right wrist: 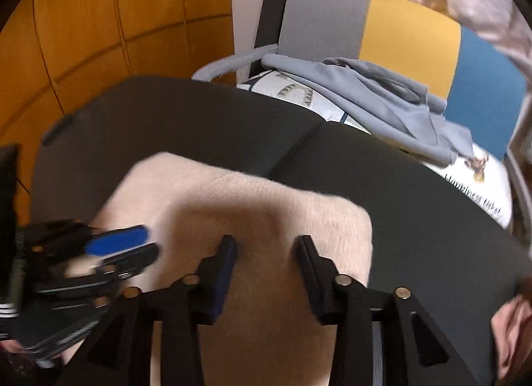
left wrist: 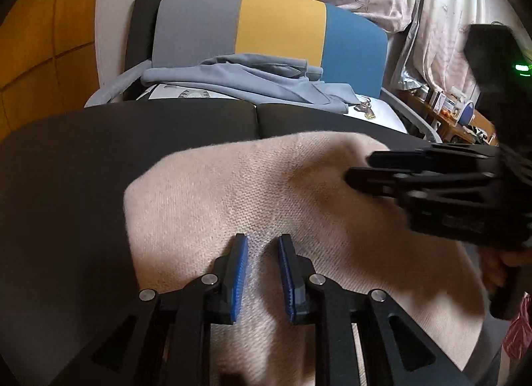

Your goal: Fold clothes

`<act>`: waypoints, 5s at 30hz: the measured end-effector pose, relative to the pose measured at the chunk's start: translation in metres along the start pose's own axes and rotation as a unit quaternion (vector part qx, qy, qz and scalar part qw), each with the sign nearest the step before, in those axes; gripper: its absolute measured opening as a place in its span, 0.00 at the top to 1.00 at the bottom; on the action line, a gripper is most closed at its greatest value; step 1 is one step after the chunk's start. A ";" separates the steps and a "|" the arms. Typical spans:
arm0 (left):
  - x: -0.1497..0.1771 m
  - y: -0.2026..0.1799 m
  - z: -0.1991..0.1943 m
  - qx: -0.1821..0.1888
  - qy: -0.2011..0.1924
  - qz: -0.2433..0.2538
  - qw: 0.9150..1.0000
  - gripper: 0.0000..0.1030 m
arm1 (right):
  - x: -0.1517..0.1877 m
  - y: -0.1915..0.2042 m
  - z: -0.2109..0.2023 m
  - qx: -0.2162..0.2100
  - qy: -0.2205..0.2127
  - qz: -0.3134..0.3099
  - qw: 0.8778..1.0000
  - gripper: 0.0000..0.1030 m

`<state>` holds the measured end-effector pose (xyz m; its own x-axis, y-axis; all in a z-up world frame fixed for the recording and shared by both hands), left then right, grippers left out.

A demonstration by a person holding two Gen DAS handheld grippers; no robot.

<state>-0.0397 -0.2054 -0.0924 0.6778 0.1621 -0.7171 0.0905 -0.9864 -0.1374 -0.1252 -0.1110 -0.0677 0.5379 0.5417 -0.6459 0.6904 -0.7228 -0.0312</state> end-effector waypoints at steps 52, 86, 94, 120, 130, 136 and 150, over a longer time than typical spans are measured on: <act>0.086 0.033 -0.105 0.103 -0.081 -0.074 0.989 0.81 | 0.038 0.150 -0.060 -0.149 -0.026 -0.106 0.983 0.88; 0.090 0.072 -0.101 0.071 -0.081 -0.187 0.976 0.75 | 0.025 0.168 -0.002 -0.133 0.008 -0.061 0.989 0.77; 0.032 0.070 -0.086 0.100 -0.052 -0.174 0.978 0.75 | 0.010 0.099 -0.075 -0.161 -0.077 0.059 0.982 0.42; 0.011 0.069 -0.040 0.004 0.100 -0.023 0.995 0.31 | 0.109 -0.042 -0.048 -0.252 0.020 0.358 0.899 0.13; -0.001 0.051 -0.027 0.033 0.116 0.019 0.993 0.31 | 0.104 -0.025 -0.040 -0.282 0.027 0.344 0.895 0.13; 0.005 0.047 -0.022 0.111 0.164 0.014 0.980 0.30 | 0.098 -0.017 -0.034 -0.288 0.035 0.320 0.902 0.08; 0.010 0.097 -0.008 0.263 0.220 -0.157 0.926 0.15 | 0.101 -0.012 -0.042 -0.291 0.021 0.297 0.909 0.08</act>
<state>-0.0178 -0.2993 -0.1074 0.9208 0.2968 -0.2529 0.0444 -0.7242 -0.6882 -0.0590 -0.0298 -0.1002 0.9088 0.1555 -0.3871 0.4050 -0.5509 0.7297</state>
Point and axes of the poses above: each gripper's, at about its wrist camera, not at the fingertips, and z roughly the way its jaws point, y to its left, x to its underside, the point moved 5 cm from there along z, roughly the way its jaws point, and after that the axes turned 1 degree about -y, right-handed, at the moved point
